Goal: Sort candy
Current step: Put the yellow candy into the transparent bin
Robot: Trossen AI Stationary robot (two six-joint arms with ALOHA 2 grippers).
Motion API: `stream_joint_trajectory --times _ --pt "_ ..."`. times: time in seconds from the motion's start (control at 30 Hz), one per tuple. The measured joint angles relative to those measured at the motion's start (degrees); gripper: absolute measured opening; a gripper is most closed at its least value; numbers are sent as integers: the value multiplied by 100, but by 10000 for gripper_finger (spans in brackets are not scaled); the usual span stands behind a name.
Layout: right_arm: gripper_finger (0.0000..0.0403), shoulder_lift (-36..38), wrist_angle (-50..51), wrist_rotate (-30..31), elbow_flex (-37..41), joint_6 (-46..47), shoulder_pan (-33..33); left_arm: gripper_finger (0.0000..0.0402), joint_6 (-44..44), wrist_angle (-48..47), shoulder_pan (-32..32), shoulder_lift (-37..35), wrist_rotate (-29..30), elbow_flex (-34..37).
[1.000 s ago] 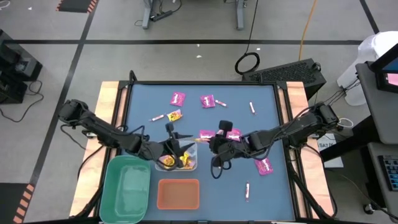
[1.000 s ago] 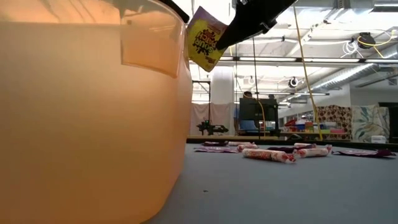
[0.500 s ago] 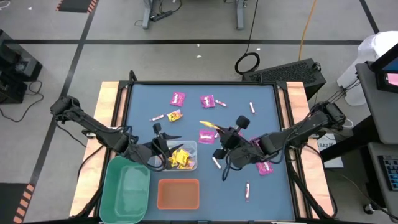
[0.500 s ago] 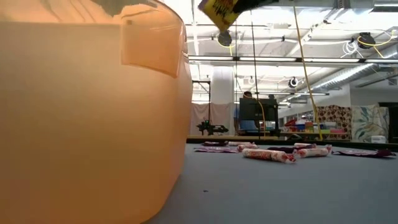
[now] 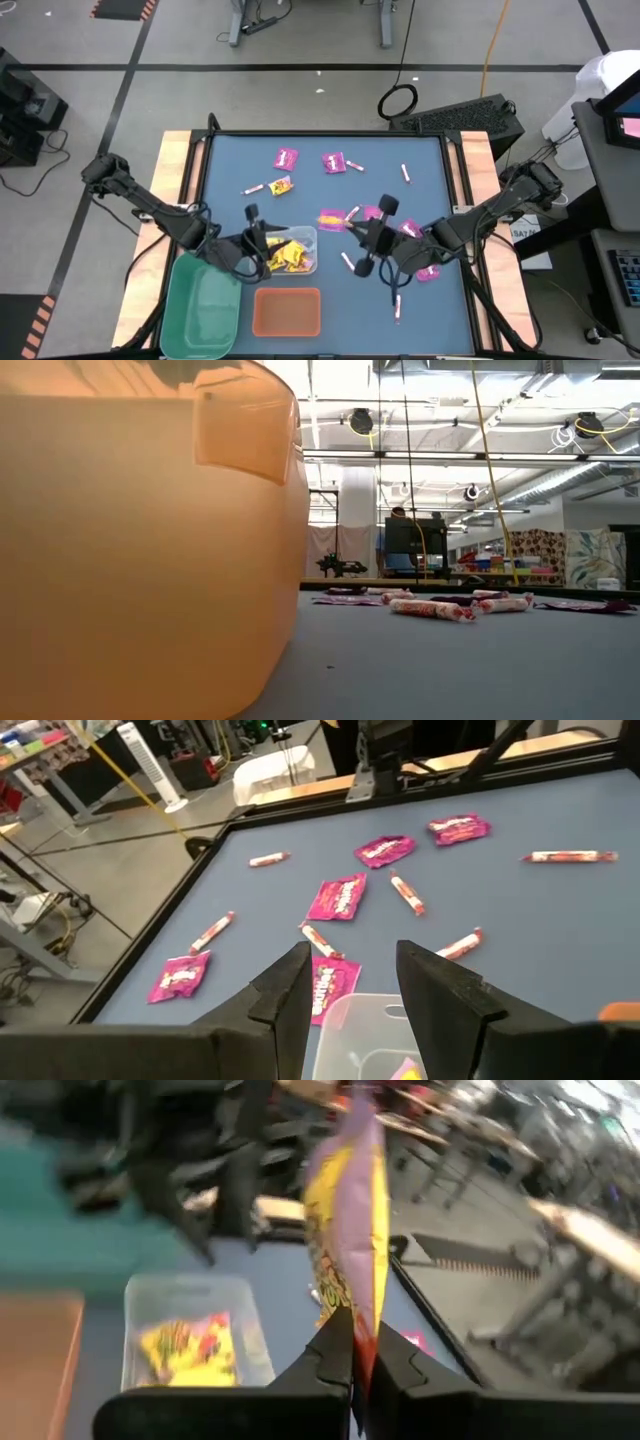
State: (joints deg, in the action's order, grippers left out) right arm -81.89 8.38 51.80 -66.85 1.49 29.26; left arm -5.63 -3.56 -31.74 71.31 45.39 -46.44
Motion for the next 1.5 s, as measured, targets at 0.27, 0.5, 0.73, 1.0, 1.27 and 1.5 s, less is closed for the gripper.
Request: stream_joint_trajectory --times 0.27,0.5,0.73,1.0,1.27,1.5 --pt "0 -440 606 -362 0 -1926 142 153 1 3 -64 0 195 0" --pt "0 -772 651 -117 0 -2406 113 153 5 7 -67 0 201 0" --pt "0 -817 638 -112 0 -2332 125 153 19 5 -67 0 203 0" --pt "0 -817 646 -268 0 -939 154 153 12 5 -64 0 203 0" --pt "0 -817 414 -235 0 656 90 153 -6 5 -64 0 201 0" --pt "0 -817 426 33 0 1757 -95 153 -144 5 -64 0 203 0"
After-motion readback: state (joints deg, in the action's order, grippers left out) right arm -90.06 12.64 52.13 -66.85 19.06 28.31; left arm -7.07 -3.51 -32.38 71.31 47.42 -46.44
